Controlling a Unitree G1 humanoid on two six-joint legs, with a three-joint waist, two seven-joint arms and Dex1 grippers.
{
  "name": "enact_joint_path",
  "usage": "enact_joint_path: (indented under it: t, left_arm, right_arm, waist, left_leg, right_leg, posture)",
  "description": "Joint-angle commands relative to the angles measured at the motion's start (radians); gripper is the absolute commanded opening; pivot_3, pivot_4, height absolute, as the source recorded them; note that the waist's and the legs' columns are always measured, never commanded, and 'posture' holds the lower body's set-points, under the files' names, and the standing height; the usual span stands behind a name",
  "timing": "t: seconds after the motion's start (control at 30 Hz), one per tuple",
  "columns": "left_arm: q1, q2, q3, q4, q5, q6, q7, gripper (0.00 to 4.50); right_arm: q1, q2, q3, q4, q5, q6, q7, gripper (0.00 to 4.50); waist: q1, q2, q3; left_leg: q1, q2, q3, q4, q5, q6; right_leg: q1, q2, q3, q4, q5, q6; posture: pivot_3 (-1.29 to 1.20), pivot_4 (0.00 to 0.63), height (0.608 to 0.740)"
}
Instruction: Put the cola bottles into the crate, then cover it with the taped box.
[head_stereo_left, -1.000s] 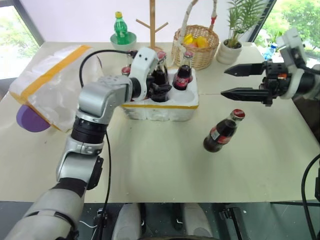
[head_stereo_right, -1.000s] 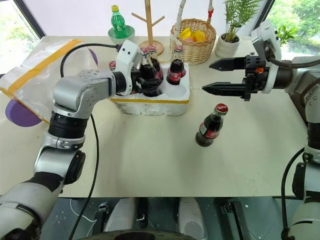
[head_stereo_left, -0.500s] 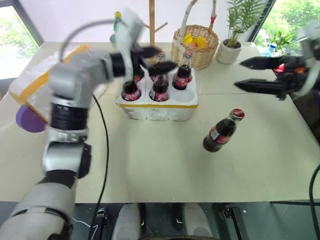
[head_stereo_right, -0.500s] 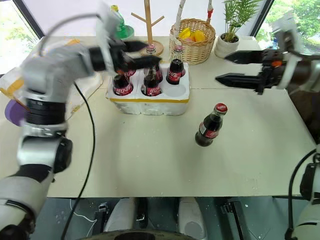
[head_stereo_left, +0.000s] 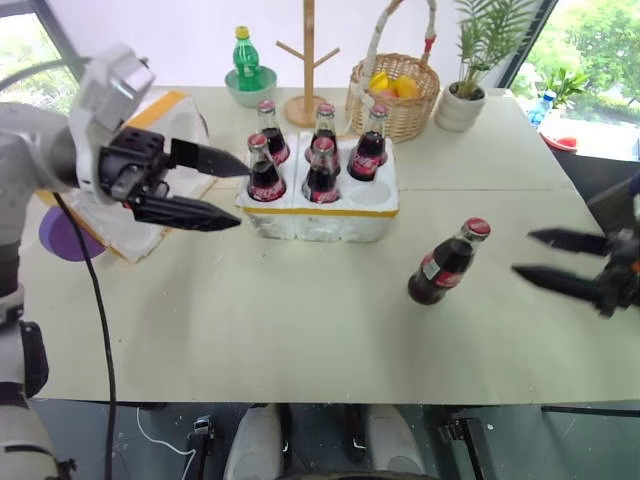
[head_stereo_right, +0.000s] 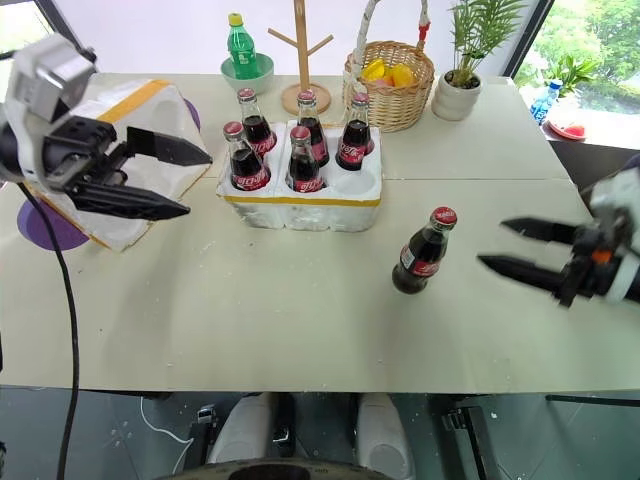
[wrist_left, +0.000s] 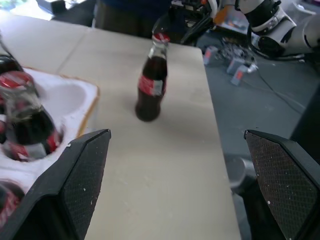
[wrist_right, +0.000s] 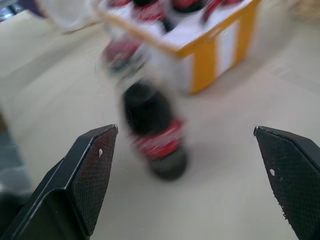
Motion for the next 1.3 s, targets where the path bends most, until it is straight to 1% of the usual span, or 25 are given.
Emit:
enact_joint_path:
  t: [0.03,0.07,0.17,0.27,0.47,0.63,0.7,0.77,0.8,0.83,0.93,0.97,1.03,1.07,1.13,1.23,1.3]
  left_arm:
    - [0.007,0.009,-0.012,-0.030,0.021,-0.050,-0.008,4.49]
    - [0.008,0.004,-0.016,-0.031,0.024,-0.057,-0.004,4.49]
    - [-0.011,-0.031,-0.023,-0.009,0.035,-0.066,0.038,4.49]
    - [-0.023,-0.043,-0.018,0.000,0.037,-0.063,0.048,4.49]
    - [-0.032,-0.042,-0.008,-0.001,0.033,-0.057,0.062,4.49]
    - [-0.020,-0.040,0.009,-0.010,0.025,-0.054,0.081,4.49]
    - [-0.016,-0.040,0.013,-0.012,0.025,-0.055,0.091,4.50]
    - [-0.007,-0.039,0.018,-0.019,0.024,-0.054,0.103,4.50]
    - [-0.001,-0.037,0.022,-0.023,0.023,-0.054,0.107,4.50]
    - [0.007,-0.033,0.029,-0.026,0.020,-0.052,0.113,4.50]
    - [0.036,-0.022,0.065,-0.033,0.009,-0.040,0.142,4.50]
    - [0.050,-0.017,0.078,-0.036,0.006,-0.038,0.150,4.50]
    - [0.084,-0.006,0.100,-0.047,0.002,-0.040,0.165,4.50]
    - [0.096,-0.003,0.108,-0.052,0.001,-0.041,0.173,4.50]
    - [0.113,-0.002,0.119,-0.060,-0.005,-0.041,0.192,4.50]
    - [0.129,-0.005,0.129,-0.074,-0.011,-0.044,0.215,4.50]
    - [0.134,-0.008,0.134,-0.083,-0.017,-0.044,0.230,4.50]
  right_arm:
    - [0.045,0.056,0.004,-0.115,0.011,-0.034,-0.092,4.50]
    - [0.052,0.083,0.027,-0.132,0.015,-0.035,-0.125,4.50]
    - [0.041,0.222,0.157,-0.158,-0.027,-0.079,-0.276,4.50]
    - [0.022,0.289,0.212,-0.166,-0.033,-0.110,-0.353,4.50]
    - [-0.052,0.335,0.316,-0.114,-0.048,-0.137,-0.443,4.50]
    - [-0.106,0.344,0.377,-0.059,-0.052,-0.160,-0.465,4.50]
    - [-0.145,0.348,0.400,-0.017,-0.068,-0.156,-0.496,3.95]
    - [-0.175,0.337,0.408,-0.011,-0.057,-0.158,-0.488,3.16]
    - [-0.187,0.327,0.408,-0.019,-0.045,-0.153,-0.479,2.84]
    - [-0.208,0.311,0.403,-0.037,-0.021,-0.142,-0.464,2.82]
    - [-0.333,0.261,0.364,-0.076,0.121,-0.073,-0.423,2.82]
    - [-0.396,0.245,0.359,-0.069,0.166,-0.049,-0.415,2.82]
    - [-0.542,0.220,0.387,-0.017,0.188,-0.023,-0.410,2.82]
    - [-0.602,0.213,0.415,0.011,0.170,-0.021,-0.411,2.82]
    - [-0.718,0.217,0.507,0.087,0.069,-0.055,-0.423,2.82]
    - [-0.884,0.281,0.622,0.261,-0.079,-0.133,-0.470,2.82]
    - [-0.960,0.324,0.680,0.381,-0.163,-0.197,-0.479,2.82]
  waist:
    - [-0.003,0.000,0.000]
    - [-0.004,0.000,0.000]
    - [-0.005,-0.002,-0.001]
    - [-0.004,-0.001,-0.001]
    - [-0.003,-0.001,-0.001]
    - [-0.003,-0.001,-0.001]
    - [-0.003,-0.001,-0.001]
    - [-0.005,-0.001,-0.001]
    - [-0.005,-0.001,-0.001]
    - [-0.005,-0.001,-0.001]
    - [-0.012,0.000,0.001]
    - [-0.018,0.001,0.001]
    - [-0.028,0.001,0.002]
    - [-0.030,0.002,0.002]
    - [-0.028,0.001,0.001]
    - [-0.025,0.001,0.001]
    - [-0.025,0.000,0.001]
  left_leg:
    - [0.000,0.000,0.000,0.000,0.000,0.000]
    - [0.000,0.000,0.000,0.000,0.000,0.000]
    - [0.001,0.000,0.000,0.000,0.000,0.000]
    - [0.000,0.000,0.000,0.000,0.000,0.000]
    - [0.000,0.000,0.001,0.000,0.000,0.000]
    - [0.000,0.000,0.001,0.000,0.000,0.000]
    - [0.000,0.000,0.001,0.000,0.000,0.000]
    - [0.000,0.000,0.001,0.000,0.000,0.000]
    - [0.000,0.000,0.001,0.000,0.000,0.000]
    - [-0.001,0.000,0.001,0.000,0.000,0.000]
    - [-0.001,0.001,0.000,-0.001,0.000,0.000]
    - [-0.001,0.001,0.000,-0.001,0.000,0.000]
    - [-0.001,0.001,0.000,-0.001,0.000,0.000]
    - [-0.001,0.001,0.000,-0.001,0.000,0.000]
    - [-0.001,0.001,0.000,-0.001,0.000,0.000]
    - [-0.001,0.002,0.001,-0.001,0.000,0.000]
    - [-0.002,0.001,0.002,-0.001,0.000,0.000]
  right_leg:
    - [0.000,0.000,0.001,0.000,0.000,0.000]
    - [0.000,0.000,0.001,0.000,0.000,0.000]
    - [0.000,0.001,0.001,0.000,0.000,0.000]
    - [-0.002,0.002,0.001,0.001,0.000,-0.001]
    - [-0.002,0.002,0.002,0.001,0.000,-0.001]
    - [-0.002,0.002,0.002,0.000,0.000,-0.001]
    - [-0.002,0.002,0.002,0.000,0.000,-0.001]
    - [-0.002,0.002,0.002,0.001,0.000,-0.001]
    - [-0.002,0.002,0.002,0.001,0.000,-0.001]
    - [-0.002,0.003,0.002,0.001,0.000,-0.001]
    - [-0.004,0.003,0.003,0.001,0.000,-0.001]
    - [-0.004,0.003,0.003,0.002,0.000,-0.001]
    - [-0.004,0.002,0.004,0.002,0.000,-0.001]
    - [-0.004,0.002,0.004,0.002,0.000,-0.001]
    - [-0.004,0.003,0.003,0.002,0.000,-0.001]
    - [-0.004,0.003,0.002,0.002,0.000,-0.001]
    - [-0.004,0.002,0.002,0.002,0.000,-0.001]
  posture:
    - [0.00,0.150,0.740]
    - [0.00,0.150,0.740]
    - [0.00,0.150,0.740]
    - [0.00,0.150,0.740]
    - [0.00,0.150,0.740]
    - [0.00,0.150,0.740]
    - [0.00,0.150,0.740]
    - [0.00,0.150,0.740]
    - [0.00,0.150,0.740]
    - [0.00,0.150,0.740]
    - [0.00,0.150,0.740]
    - [0.00,0.150,0.740]
    - [0.00,0.150,0.740]
    - [0.00,0.150,0.740]
    - [0.00,0.150,0.740]
    - [0.00,0.150,0.740]
    - [0.00,0.150,0.740]
